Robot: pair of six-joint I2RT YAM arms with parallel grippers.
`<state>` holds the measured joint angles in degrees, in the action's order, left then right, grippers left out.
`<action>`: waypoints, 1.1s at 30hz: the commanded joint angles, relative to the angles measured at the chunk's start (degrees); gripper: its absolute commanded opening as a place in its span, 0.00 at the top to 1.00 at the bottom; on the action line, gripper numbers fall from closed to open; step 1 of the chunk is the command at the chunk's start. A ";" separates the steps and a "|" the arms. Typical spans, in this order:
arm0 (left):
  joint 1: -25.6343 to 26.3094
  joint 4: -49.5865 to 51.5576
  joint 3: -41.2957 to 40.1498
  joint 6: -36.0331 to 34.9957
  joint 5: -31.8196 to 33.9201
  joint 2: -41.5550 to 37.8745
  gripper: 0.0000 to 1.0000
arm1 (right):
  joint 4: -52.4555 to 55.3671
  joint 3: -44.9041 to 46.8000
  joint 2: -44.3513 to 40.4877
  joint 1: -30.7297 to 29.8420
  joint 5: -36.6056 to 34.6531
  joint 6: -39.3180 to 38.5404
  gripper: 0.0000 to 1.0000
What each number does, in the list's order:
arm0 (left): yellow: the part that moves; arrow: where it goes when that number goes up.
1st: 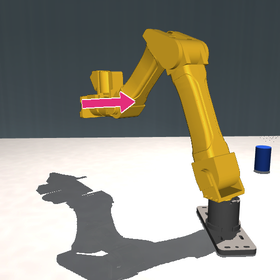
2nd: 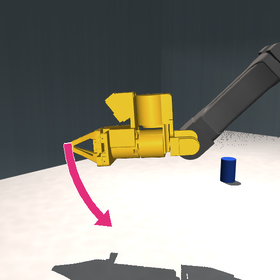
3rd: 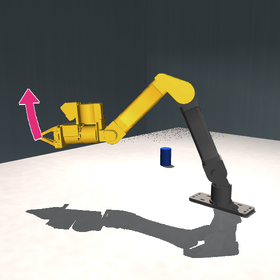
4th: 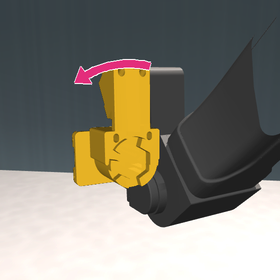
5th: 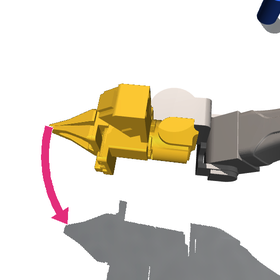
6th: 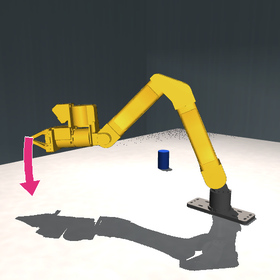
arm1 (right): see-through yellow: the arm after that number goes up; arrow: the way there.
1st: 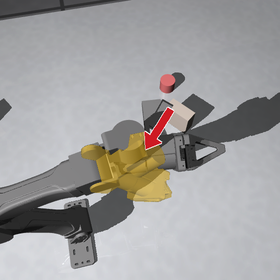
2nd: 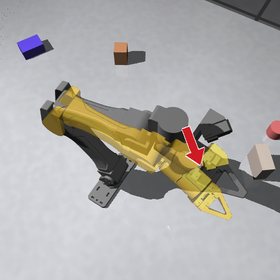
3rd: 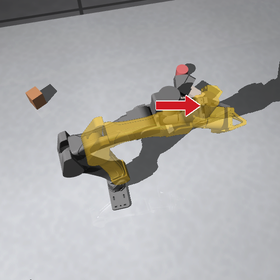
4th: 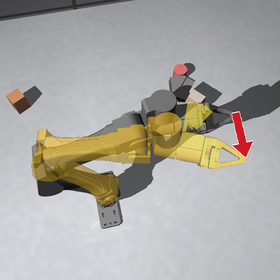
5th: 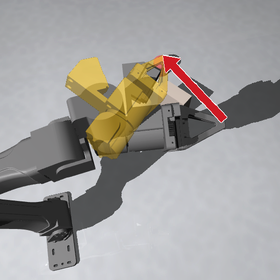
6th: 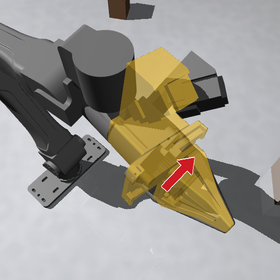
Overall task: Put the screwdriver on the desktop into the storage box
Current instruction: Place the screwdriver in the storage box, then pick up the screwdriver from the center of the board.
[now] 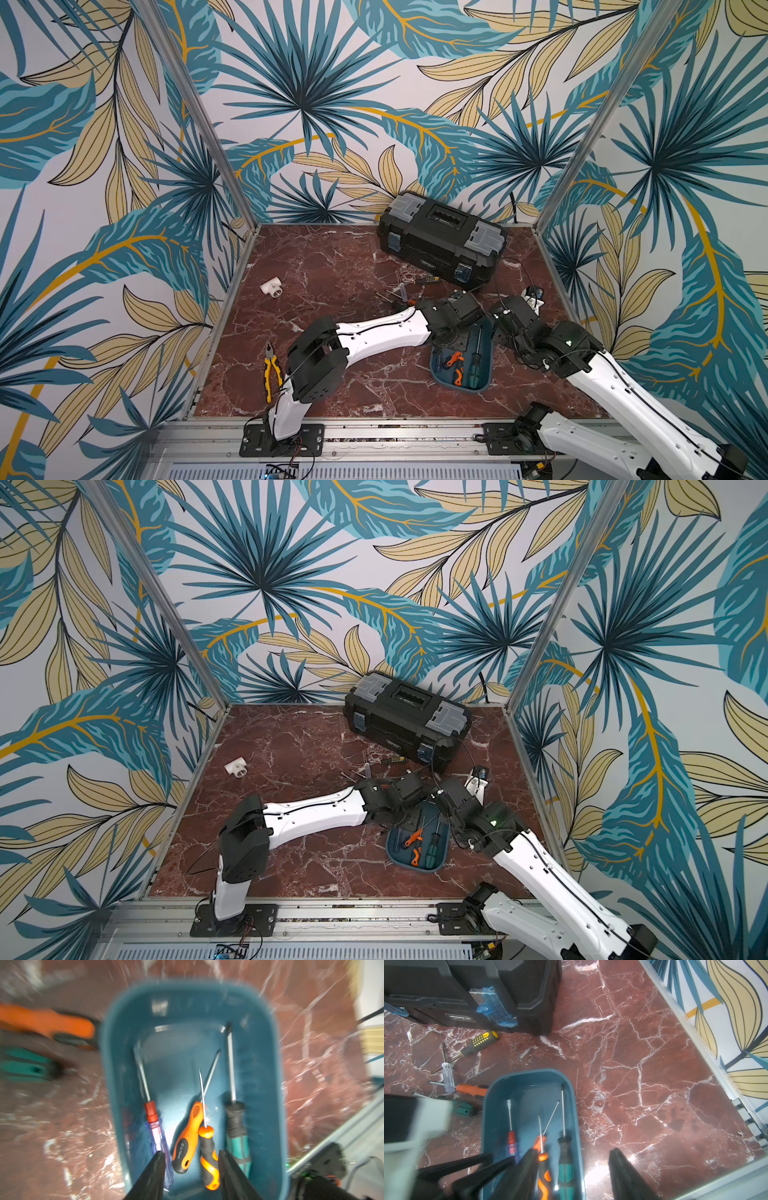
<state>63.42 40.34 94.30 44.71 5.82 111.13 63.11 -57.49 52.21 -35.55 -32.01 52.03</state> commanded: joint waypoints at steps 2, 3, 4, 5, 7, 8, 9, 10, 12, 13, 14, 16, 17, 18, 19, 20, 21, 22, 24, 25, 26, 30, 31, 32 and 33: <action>-2.75 -6.24 -8.43 3.92 9.04 -10.91 0.54 | -1.42 -2.11 1.51 0.36 2.13 -3.50 0.40; -3.78 -7.36 -11.18 5.36 10.31 -13.41 0.54 | -2.30 -2.39 2.56 0.36 3.40 -4.29 0.41; -4.71 -8.38 -13.55 6.16 10.92 -15.58 0.54 | -3.29 -2.57 3.44 0.38 4.69 -5.00 0.41; -5.96 -9.31 -16.10 6.93 11.63 -17.99 0.54 | -4.67 -2.70 4.66 0.31 6.49 -5.77 0.40; -8.22 -11.11 -21.04 8.14 12.74 -22.38 0.54 | -8.04 -3.03 7.14 0.31 10.45 -7.35 0.41; -9.45 -12.39 -24.04 8.91 13.15 -24.91 0.54 | -9.81 -3.50 8.85 0.38 13.28 -8.48 0.41; -10.75 -14.05 -27.22 9.99 13.59 -27.21 0.54 | -11.14 -4.32 10.66 0.31 16.03 -9.69 0.41; -11.85 -15.43 -30.09 11.18 13.94 -29.12 0.53 | -12.22 -5.22 12.76 0.36 18.33 -10.75 0.41; -14.66 -18.98 -36.23 14.24 14.56 -32.88 0.52 | -14.54 -7.59 17.53 0.36 24.24 -13.60 0.39; -15.96 -20.07 -38.44 15.32 14.46 -34.20 0.52 | -15.14 -8.88 19.81 0.34 26.49 -14.79 0.39; -17.41 -20.80 -40.45 16.11 14.10 -35.46 0.51 | -15.53 -10.42 22.40 0.35 28.38 -15.78 0.39; -20.03 -20.37 -42.74 17.18 13.86 -37.38 0.49 | -16.06 -13.40 26.72 0.24 31.04 -17.80 0.38; -21.30 -19.93 -43.66 17.36 13.80 -38.25 0.49 | -16.11 -15.12 29.03 0.22 32.08 -18.93 0.38; -22.55 -19.49 -44.41 17.56 13.86 -39.08 0.49 | -16.15 -16.59 31.09 0.26 32.88 -20.18 0.38; -23.52 -19.20 -45.08 17.75 13.86 -39.76 0.48 | -16.10 -18.07 32.84 0.14 33.48 -21.31 0.38; -24.74 -18.77 -45.76 18.21 13.94 -40.55 0.46 | -16.10 -19.60 34.72 0.16 34.27 -22.56 0.38; -25.71 -18.54 -46.55 18.69 13.97 -41.39 0.45 | -16.11 -21.05 36.70 0.13 34.91 -23.89 0.38; -26.45 -18.59 -47.24 18.91 13.95 -42.07 0.45 | -16.01 -22.42 38.04 -0.02 35.14 -25.27 0.38; -27.96 -18.24 -49.02 20.20 14.18 -43.70 0.42 | -16.07 -25.34 41.39 -0.35 35.41 -28.29 0.37; -28.52 -17.98 -49.73 20.99 14.21 -44.33 0.42 | -16.00 -26.47 42.72 -0.52 35.48 -29.44 0.37; -29.20 -17.78 -50.59 21.78 14.20 -45.11 0.42 | -15.92 -28.08 44.33 -0.69 35.71 -30.58 0.37; -31.23 -15.81 -52.93 24.52 14.79 -47.78 0.40 | -15.43 -32.37 49.75 -1.73 36.13 -34.13 0.36; -31.56 -14.69 -53.28 25.67 15.36 -48.37 0.40 | -15.21 -33.00 50.88 -2.07 35.65 -34.84 0.36; -31.79 -13.52 -53.73 26.81 15.97 -48.98 0.40 | -15.21 -33.34 51.72 -2.36 35.29 -35.25 0.36; -32.10 -12.74 -54.23 27.74 16.38 -49.59 0.40 | -15.18 -33.87 52.83 -2.63 35.04 -35.93 0.37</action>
<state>32.25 24.27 42.17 68.69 19.97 63.59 46.81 -90.21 102.69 -37.23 3.05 20.27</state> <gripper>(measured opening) 0.596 0.636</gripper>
